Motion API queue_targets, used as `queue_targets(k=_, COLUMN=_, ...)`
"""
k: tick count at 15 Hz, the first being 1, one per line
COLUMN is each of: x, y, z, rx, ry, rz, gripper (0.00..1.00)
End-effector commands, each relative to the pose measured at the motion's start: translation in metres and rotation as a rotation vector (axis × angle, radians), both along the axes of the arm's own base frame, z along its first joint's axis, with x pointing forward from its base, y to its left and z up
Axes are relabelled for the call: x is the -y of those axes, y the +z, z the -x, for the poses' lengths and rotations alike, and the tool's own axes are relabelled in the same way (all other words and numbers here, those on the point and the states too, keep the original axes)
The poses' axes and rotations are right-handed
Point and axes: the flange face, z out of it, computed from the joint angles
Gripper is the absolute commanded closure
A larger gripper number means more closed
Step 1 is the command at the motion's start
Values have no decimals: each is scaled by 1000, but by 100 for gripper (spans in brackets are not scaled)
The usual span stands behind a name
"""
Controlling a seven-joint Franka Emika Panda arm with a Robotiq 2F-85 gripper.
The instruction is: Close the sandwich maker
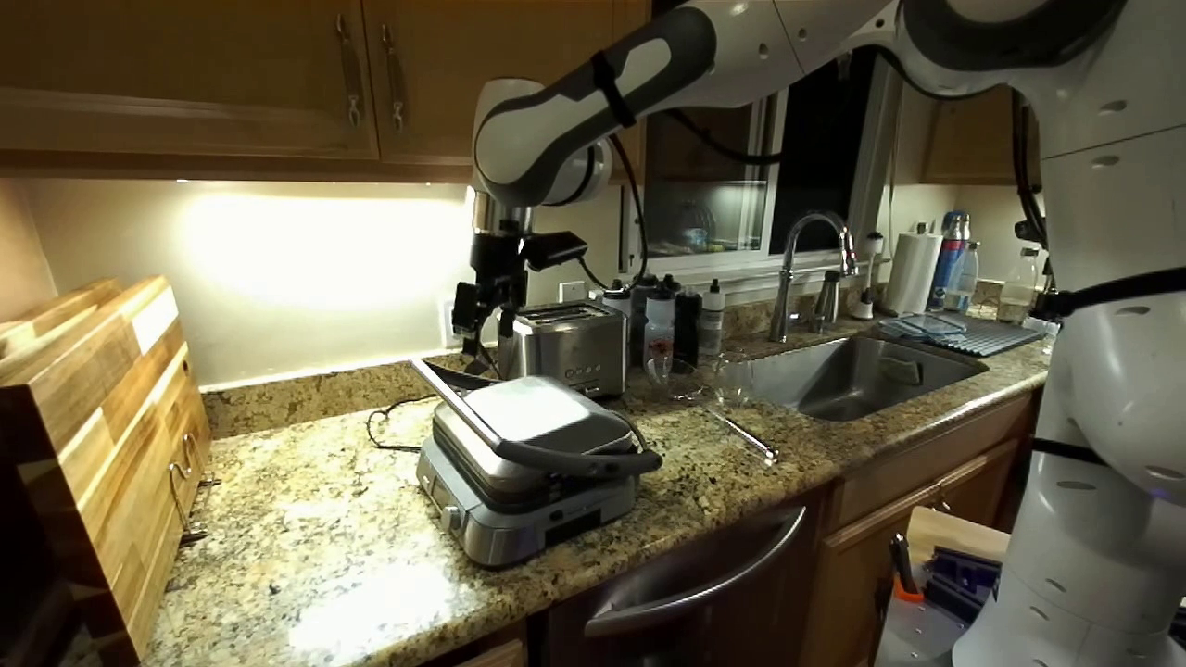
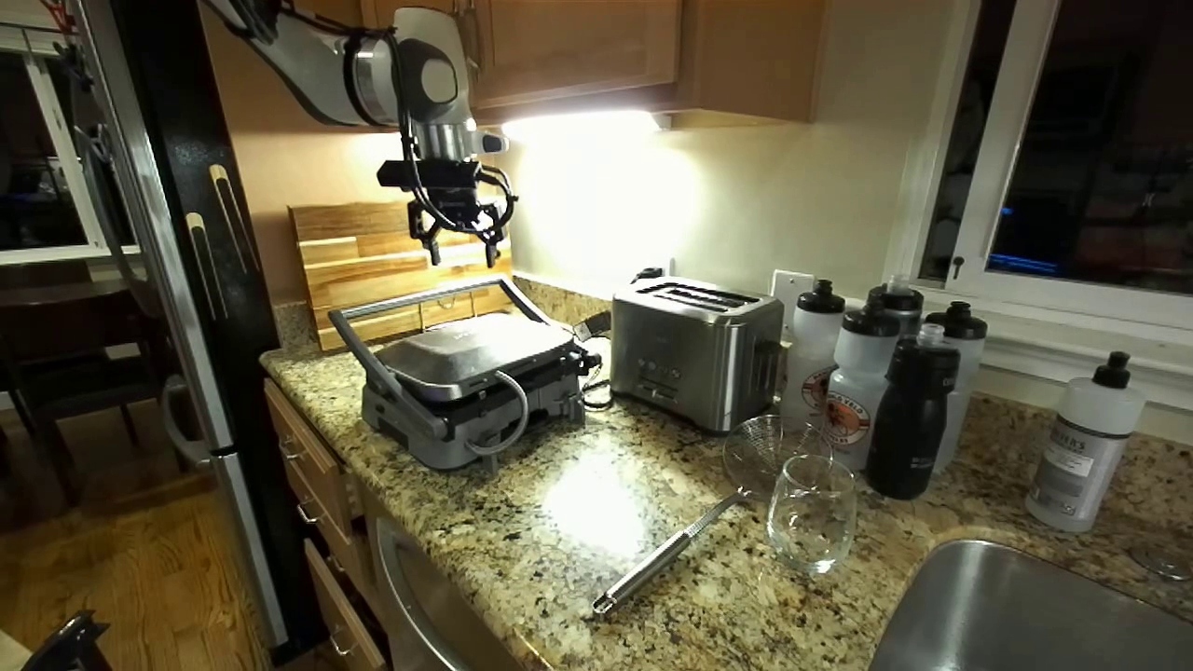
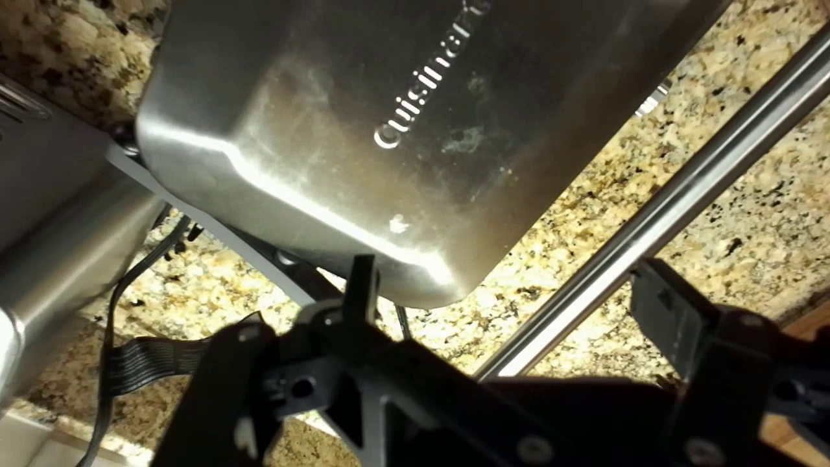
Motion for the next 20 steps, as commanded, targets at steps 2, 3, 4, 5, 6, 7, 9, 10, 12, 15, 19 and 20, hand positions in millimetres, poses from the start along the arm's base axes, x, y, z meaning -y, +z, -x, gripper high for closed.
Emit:
queue_targets(k=2, x=37, y=37, z=18, rx=3, ry=-49, rz=57, gripper=0)
queue_targets(k=3, x=49, y=44, z=22, rx=-12, ry=-67, rz=68, gripper=0)
queue_targets(k=4, x=59, y=49, z=26, rx=-23, ry=-83, rz=74, gripper=0)
queue_targets(k=5, x=71, y=55, z=33, rx=-50, ry=-100, rz=79, gripper=0)
queue_targets(k=6, x=80, y=58, z=38, rx=-75, ry=-115, rz=80, gripper=0)
queue_targets(k=7, x=92, y=61, z=46, rx=-101, ry=-150, rz=78, gripper=0)
queue_targets(k=9, x=113, y=63, z=59, rx=-155, ry=-218, rz=64, gripper=0)
queue_targets(k=10, x=122, y=64, z=65, rx=-171, ry=-255, rz=62, gripper=0)
queue_targets(k=12, x=138, y=65, z=77, rx=-184, ry=-341, rz=52, gripper=0)
queue_targets(k=15, x=156, y=65, z=95, rx=-175, ry=-459, rz=32, gripper=0)
queue_targets(k=19, x=168, y=65, z=119, rx=-151, ry=-527, rz=8, gripper=0)
queue_targets(k=20, x=166, y=62, z=93, rx=-181, ry=-483, rz=34, gripper=0)
